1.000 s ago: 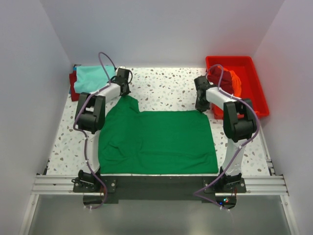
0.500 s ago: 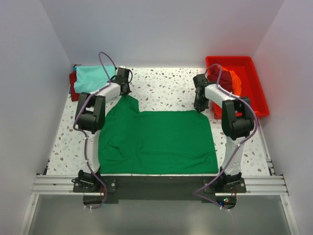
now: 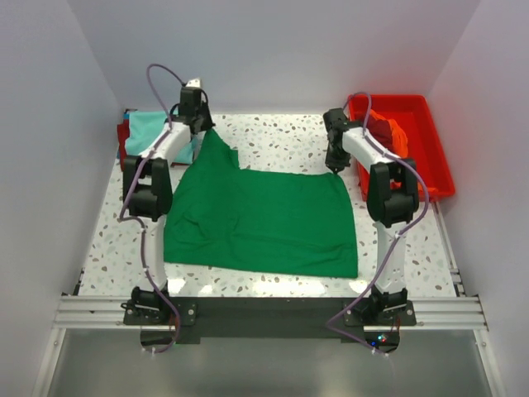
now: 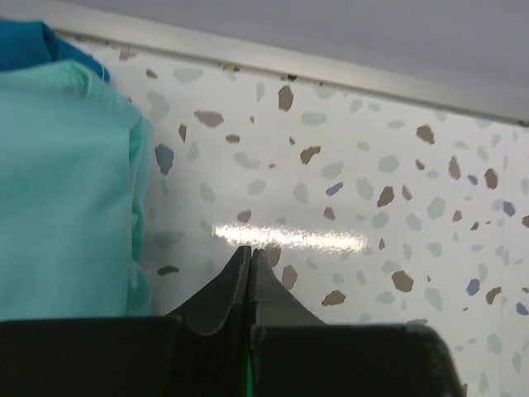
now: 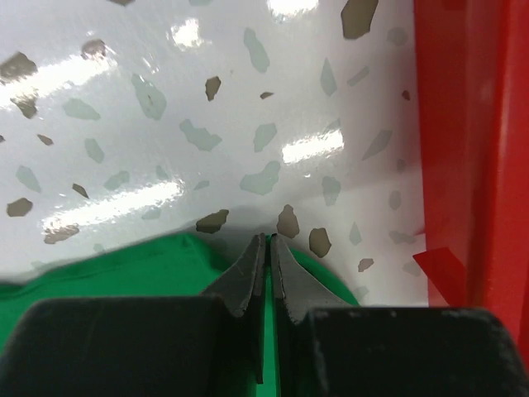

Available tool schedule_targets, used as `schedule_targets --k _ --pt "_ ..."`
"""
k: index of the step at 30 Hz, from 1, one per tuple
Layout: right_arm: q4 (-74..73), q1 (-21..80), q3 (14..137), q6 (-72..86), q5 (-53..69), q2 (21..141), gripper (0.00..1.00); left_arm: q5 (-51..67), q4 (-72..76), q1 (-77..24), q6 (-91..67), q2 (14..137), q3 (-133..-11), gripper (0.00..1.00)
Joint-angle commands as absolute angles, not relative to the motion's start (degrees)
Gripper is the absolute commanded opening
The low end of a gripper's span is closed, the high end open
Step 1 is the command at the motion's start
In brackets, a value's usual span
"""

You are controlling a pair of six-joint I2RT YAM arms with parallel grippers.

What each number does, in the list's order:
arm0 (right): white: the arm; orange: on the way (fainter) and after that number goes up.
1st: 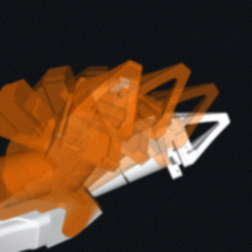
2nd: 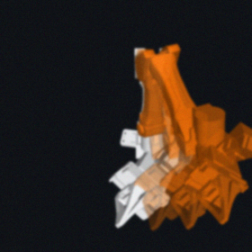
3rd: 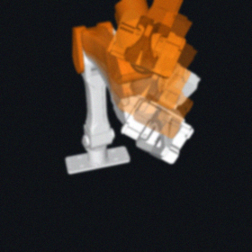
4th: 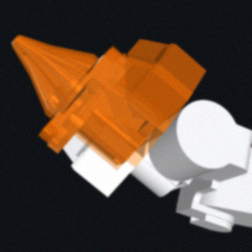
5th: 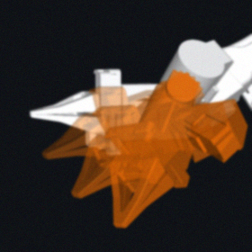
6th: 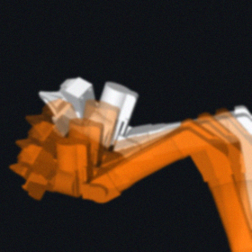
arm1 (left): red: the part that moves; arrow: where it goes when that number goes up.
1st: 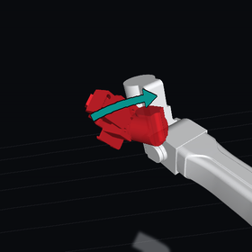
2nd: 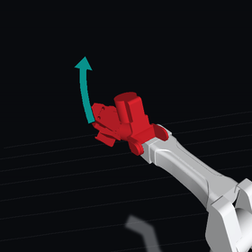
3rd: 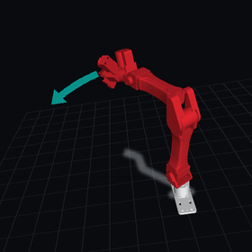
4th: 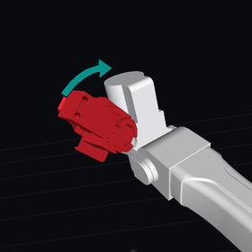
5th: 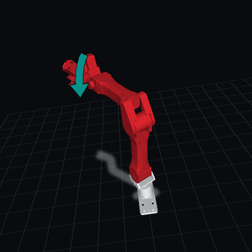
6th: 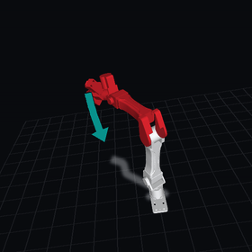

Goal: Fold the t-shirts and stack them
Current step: Fold the tshirt

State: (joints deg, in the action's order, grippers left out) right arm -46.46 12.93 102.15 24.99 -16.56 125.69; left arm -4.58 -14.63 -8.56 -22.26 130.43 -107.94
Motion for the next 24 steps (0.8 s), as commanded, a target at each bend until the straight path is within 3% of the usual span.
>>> schedule_targets --k 1,4,9,16,24 --pt "-49.13 12.22 106.52 24.43 -18.98 125.6 0.0 -0.28 -11.69 -7.13 -19.51 130.34 -114.95 0.0" --pt "-48.87 12.13 106.61 24.0 -18.81 124.19 0.0 4.64 -10.64 -6.33 -18.64 128.06 -114.61 0.0" --pt "-47.64 11.95 104.51 23.47 -17.05 119.8 0.0 8.79 -7.74 -6.42 -15.91 118.32 -102.51 0.0" --pt "-44.57 11.95 94.41 22.32 -13.19 111.02 0.0 5.63 -4.22 -6.42 -16.17 98.12 -75.81 0.0" --pt "-41.31 12.22 78.25 22.5 -10.11 100.82 0.0 1.24 -7.03 -6.33 -18.28 83.51 -59.16 0.0"
